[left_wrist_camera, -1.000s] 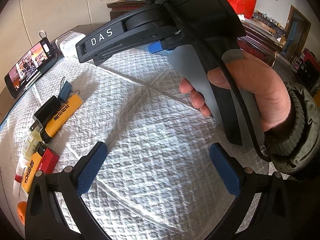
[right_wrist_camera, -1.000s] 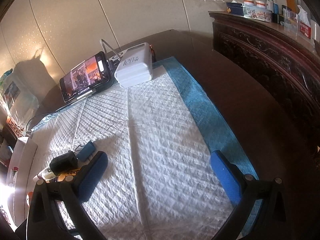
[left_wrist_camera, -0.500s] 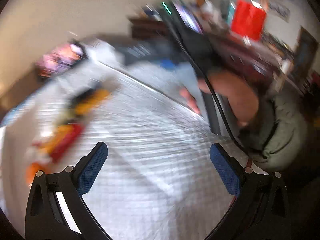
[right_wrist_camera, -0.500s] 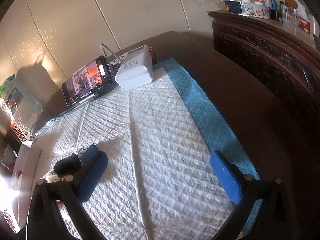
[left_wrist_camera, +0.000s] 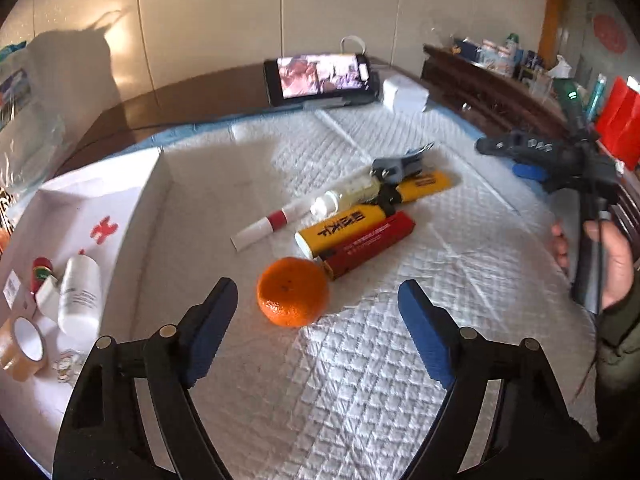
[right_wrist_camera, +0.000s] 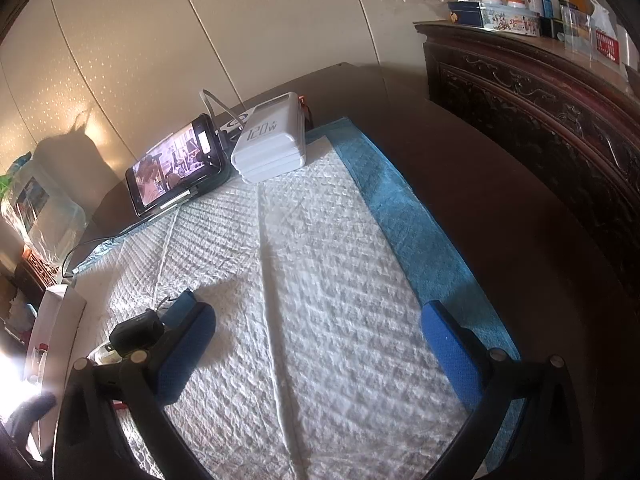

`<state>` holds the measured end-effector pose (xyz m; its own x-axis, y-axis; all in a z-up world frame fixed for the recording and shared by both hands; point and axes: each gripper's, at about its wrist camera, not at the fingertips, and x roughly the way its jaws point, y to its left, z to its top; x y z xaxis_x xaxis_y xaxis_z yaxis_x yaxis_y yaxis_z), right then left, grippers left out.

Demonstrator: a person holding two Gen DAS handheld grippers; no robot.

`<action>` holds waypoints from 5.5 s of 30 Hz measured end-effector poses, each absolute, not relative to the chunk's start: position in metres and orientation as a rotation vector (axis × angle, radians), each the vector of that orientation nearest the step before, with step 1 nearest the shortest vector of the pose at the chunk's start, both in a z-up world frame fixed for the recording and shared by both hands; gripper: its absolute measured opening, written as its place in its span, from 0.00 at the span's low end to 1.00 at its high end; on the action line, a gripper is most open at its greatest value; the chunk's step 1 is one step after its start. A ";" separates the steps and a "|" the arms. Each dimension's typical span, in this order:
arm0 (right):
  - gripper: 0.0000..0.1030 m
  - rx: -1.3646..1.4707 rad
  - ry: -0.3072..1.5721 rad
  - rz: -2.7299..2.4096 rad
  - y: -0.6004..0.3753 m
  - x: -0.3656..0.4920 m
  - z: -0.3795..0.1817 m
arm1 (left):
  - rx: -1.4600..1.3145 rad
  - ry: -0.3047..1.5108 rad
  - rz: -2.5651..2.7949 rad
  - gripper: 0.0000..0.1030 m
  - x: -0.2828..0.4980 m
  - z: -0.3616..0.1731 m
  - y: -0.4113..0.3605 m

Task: Organize rigid objects
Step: 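Lower the left tool onto the orange mandarin and close it, then lift the mandarin with the left tool while the right tool grasps the long yellow lighter, then carry the mandarin and long yellow lighter in both tools over the tray, then open both tools to drop the mandarin and lighter into the tray, then move the left tool back over the pad while the right tool grasps the red lighter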

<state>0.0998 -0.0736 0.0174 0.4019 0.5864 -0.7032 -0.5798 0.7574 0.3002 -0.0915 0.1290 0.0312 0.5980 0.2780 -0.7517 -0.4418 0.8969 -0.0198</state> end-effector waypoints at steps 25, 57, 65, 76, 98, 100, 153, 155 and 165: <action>0.95 -0.334 0.954 0.862 0.040 0.016 0.013 | -0.299 0.811 0.400 0.39 -0.096 0.017 0.148; 0.80 -0.064 0.554 0.991 -0.038 -0.047 0.094 | -0.170 0.550 0.485 0.39 -0.135 0.068 0.120; 0.80 -0.032 0.424 1.044 -0.044 -0.072 0.113 | -0.125 0.352 0.592 0.40 -0.182 0.115 0.112; 0.80 -0.043 0.446 1.105 -0.035 -0.090 0.113 | -0.162 0.292 0.690 0.40 -0.226 0.128 0.131; 0.80 -0.079 0.490 1.245 0.014 -0.117 0.139 | -0.234 0.230 0.892 0.40 -0.304 0.135 0.177; 0.80 -0.088 0.502 1.273 0.025 -0.122 0.141 | -0.242 0.229 0.917 0.40 -0.314 0.135 0.183; 1.00 0.208 0.515 1.449 0.062 -0.095 0.128 | -0.402 0.283 0.684 1.00 -0.275 0.121 0.199; 1.00 0.194 0.541 1.369 0.041 -0.069 0.130 | -0.370 0.354 0.587 1.00 -0.245 0.118 0.183; 1.00 -0.346 0.915 1.068 0.047 -0.031 0.040 | -0.383 0.545 0.546 1.00 -0.181 0.077 0.167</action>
